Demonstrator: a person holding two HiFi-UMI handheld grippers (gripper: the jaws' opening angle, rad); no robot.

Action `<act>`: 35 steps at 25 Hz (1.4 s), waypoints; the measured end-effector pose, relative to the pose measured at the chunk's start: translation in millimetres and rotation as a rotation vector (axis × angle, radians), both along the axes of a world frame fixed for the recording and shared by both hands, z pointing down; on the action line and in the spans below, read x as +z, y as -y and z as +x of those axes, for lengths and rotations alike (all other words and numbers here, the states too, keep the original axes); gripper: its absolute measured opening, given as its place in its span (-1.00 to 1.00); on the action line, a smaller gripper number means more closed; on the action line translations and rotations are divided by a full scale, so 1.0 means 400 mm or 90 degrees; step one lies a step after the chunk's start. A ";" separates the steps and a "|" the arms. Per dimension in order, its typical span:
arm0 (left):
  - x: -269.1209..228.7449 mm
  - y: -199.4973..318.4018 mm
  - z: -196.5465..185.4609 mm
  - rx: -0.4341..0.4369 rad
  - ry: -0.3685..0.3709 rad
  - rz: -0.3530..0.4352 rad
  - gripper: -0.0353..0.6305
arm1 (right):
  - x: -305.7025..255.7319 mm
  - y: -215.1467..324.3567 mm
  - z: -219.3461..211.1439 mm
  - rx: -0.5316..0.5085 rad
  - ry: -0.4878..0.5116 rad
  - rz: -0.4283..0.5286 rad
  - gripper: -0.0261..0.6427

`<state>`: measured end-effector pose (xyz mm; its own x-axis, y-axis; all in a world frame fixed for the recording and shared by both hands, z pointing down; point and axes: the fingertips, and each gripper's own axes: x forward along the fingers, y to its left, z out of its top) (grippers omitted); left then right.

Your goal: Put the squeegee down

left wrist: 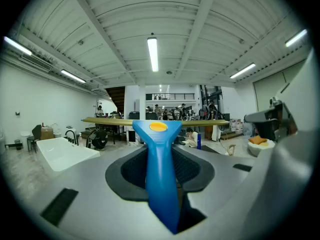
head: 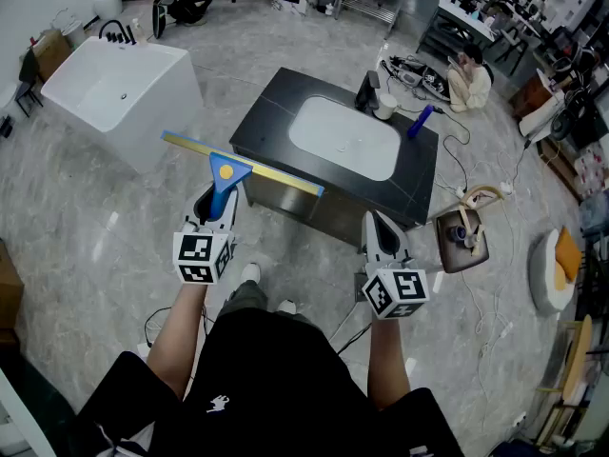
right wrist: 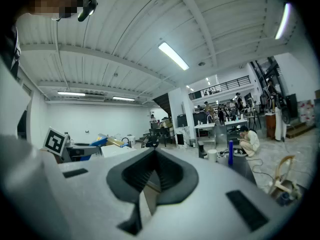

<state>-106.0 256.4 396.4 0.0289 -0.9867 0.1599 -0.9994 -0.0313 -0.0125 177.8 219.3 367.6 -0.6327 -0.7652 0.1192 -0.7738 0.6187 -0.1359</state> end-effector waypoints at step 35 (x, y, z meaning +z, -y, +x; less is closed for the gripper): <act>0.035 0.311 -0.088 0.060 0.000 -0.031 -0.51 | 0.049 0.264 -0.147 -0.007 0.031 -0.056 -0.92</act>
